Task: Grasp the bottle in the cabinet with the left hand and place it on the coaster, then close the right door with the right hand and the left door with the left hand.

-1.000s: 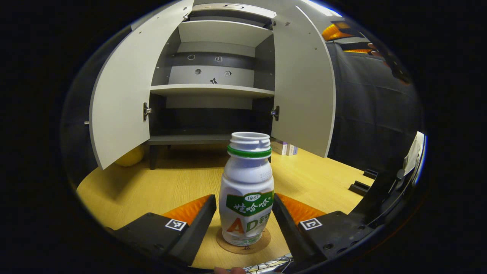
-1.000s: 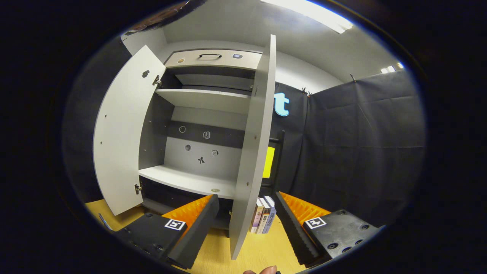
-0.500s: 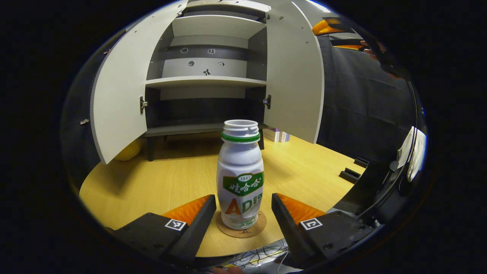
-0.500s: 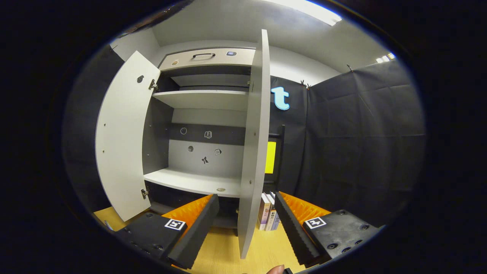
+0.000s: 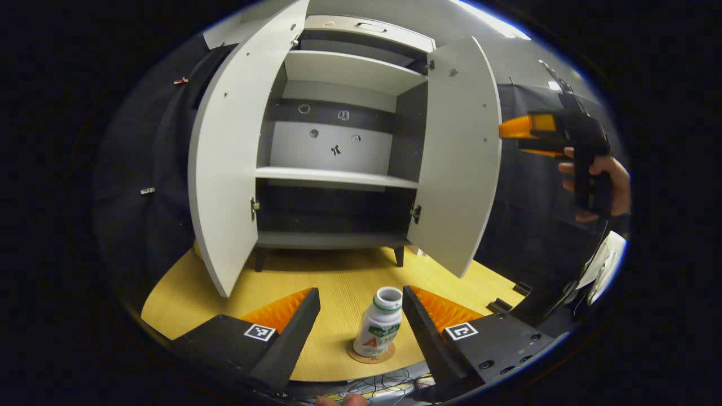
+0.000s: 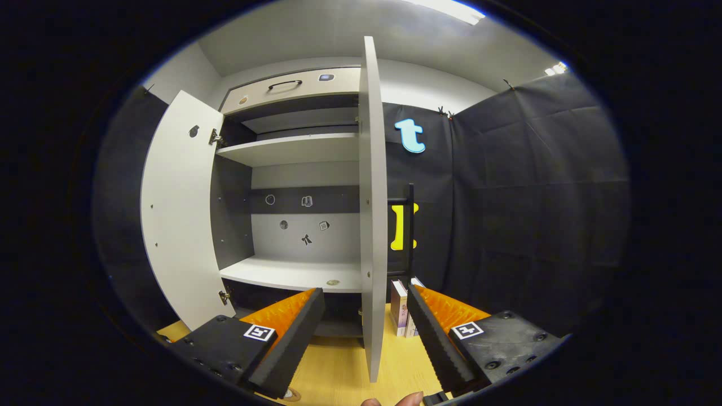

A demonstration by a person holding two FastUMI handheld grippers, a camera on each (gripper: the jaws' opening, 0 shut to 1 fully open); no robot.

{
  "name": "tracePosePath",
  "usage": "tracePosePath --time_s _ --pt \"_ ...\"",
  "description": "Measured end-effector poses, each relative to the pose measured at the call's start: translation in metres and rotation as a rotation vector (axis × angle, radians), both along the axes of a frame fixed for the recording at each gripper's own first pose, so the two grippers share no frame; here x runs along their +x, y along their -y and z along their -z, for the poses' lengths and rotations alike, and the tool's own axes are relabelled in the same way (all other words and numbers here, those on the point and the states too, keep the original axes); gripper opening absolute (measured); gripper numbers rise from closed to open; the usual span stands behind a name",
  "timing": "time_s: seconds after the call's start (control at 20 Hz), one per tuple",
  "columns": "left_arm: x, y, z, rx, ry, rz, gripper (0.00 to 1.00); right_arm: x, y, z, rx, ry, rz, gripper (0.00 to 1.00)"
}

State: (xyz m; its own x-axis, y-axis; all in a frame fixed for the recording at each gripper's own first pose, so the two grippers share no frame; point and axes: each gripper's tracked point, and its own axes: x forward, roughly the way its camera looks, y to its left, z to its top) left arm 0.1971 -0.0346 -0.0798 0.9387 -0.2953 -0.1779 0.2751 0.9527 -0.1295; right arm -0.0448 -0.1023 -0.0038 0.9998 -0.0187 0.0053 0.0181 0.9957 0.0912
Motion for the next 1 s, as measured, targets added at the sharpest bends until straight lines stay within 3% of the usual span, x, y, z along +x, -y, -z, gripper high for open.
tracePosePath --time_s 0.2,0.4,0.6,0.75,1.0 --pt "0.02 -0.027 -0.066 0.004 0.073 -0.109 0.93 0.001 0.021 0.002 0.06 -0.072 -0.034 0.98" --pt "0.04 -0.031 -0.094 0.018 0.037 -0.189 0.94 0.012 0.07 0.0 0.039 -0.09 0.014 0.98" --pt "0.054 -0.027 -0.126 0.022 0.093 -0.238 0.94 0.032 0.106 -0.005 0.076 -0.085 0.055 0.98" --pt "0.059 -0.025 -0.134 0.045 0.101 -0.261 0.94 0.052 0.112 -0.008 0.082 -0.071 0.039 0.98" --pt "0.062 -0.029 -0.129 -0.003 0.067 -0.299 0.94 0.065 0.094 -0.009 0.078 -0.064 -0.015 0.98"
